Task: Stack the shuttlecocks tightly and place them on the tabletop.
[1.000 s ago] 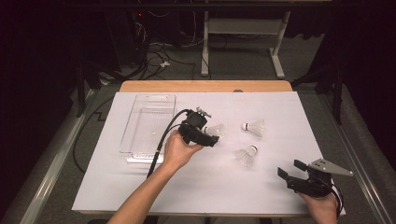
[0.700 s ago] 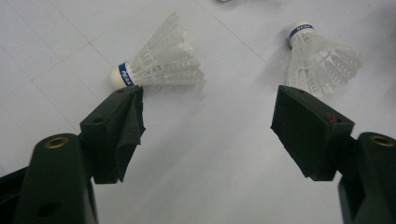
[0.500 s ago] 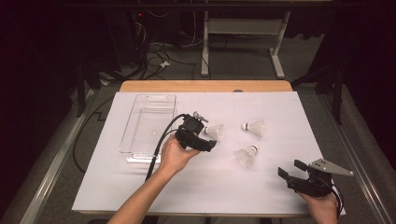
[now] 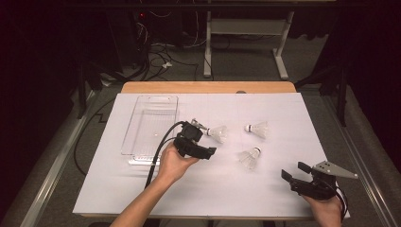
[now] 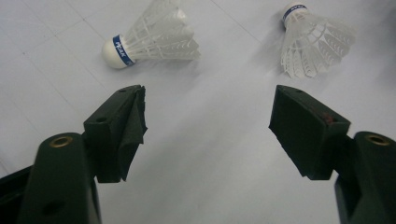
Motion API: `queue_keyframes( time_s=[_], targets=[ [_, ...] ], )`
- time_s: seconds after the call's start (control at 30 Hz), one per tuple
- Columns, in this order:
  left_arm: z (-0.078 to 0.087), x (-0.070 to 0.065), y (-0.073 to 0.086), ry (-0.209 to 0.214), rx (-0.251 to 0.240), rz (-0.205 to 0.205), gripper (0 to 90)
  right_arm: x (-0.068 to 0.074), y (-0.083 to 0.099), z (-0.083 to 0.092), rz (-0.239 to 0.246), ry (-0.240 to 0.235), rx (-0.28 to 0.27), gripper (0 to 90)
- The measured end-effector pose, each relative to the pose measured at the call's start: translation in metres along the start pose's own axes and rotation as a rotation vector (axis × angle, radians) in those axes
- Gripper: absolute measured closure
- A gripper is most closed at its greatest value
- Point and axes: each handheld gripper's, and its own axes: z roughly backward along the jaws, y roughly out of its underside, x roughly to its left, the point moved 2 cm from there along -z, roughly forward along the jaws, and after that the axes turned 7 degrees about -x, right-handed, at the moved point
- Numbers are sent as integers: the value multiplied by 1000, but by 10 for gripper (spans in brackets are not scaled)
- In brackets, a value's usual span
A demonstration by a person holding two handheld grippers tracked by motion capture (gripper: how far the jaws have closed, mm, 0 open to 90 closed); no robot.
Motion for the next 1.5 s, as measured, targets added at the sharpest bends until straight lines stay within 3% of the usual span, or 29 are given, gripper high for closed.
queue_keyframes(
  time_s=[0.1, 0.9, 1.5],
  targets=[
    [4, -2, 3, -23, -21, -14, 283, 0, 0, 0, -1, 0, 3, 228],
    [16, -9, 28, -18, -63, -44, 301, 1, 0, -1, 5, -1, 3, 230],
    [26, -8, 54, -12, -82, -18, 305, 0, 0, 0, -3, 3, 3, 231]
  ],
)
